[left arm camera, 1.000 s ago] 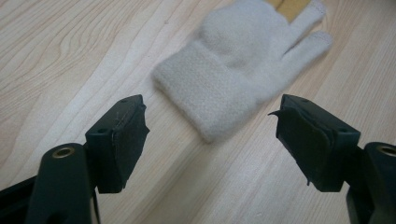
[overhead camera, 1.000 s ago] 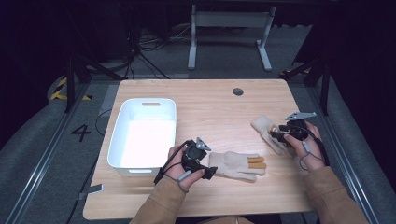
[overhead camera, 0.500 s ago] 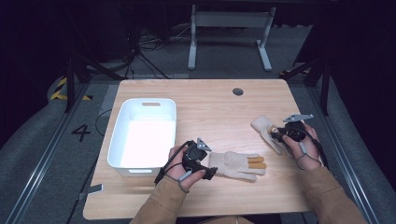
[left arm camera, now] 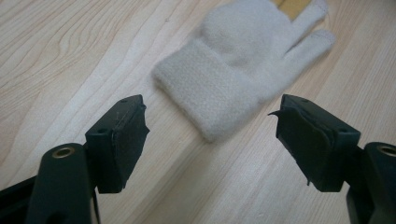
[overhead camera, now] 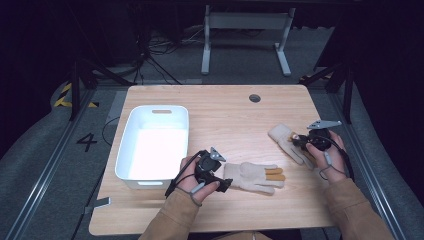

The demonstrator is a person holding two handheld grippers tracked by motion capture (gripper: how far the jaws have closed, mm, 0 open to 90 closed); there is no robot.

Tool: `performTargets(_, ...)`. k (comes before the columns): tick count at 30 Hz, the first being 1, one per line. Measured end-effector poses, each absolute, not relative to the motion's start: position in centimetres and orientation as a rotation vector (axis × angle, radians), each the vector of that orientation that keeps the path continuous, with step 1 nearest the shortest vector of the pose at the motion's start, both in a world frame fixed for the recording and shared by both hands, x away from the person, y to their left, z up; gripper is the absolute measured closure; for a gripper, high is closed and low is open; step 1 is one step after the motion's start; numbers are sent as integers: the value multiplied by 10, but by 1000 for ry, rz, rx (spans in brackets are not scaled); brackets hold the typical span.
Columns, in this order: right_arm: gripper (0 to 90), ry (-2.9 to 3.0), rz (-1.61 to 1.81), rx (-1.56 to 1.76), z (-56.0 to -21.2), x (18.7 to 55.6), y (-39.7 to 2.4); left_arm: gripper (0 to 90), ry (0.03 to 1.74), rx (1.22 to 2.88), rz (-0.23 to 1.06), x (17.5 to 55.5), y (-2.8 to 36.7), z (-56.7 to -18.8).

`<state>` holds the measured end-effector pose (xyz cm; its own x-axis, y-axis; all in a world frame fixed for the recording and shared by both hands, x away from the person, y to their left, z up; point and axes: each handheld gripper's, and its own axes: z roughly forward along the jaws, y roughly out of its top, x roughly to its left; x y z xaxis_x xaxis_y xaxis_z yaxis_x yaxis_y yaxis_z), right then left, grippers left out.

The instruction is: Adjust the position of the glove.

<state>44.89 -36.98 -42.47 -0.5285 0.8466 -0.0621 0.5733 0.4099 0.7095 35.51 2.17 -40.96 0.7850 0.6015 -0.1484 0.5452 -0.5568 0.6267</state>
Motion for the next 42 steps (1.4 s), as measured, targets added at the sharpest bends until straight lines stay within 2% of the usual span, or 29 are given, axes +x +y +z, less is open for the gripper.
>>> performTargets(23, 697, 2297, 1008, 1044, -379, 422, -354, 254, 837, 2289, 109, 356, 19, -408)
performTargets(42, 697, 2390, 1118, 872, -356, 400, -332, 268, 823, 2286, 109, 357, 18, -405)
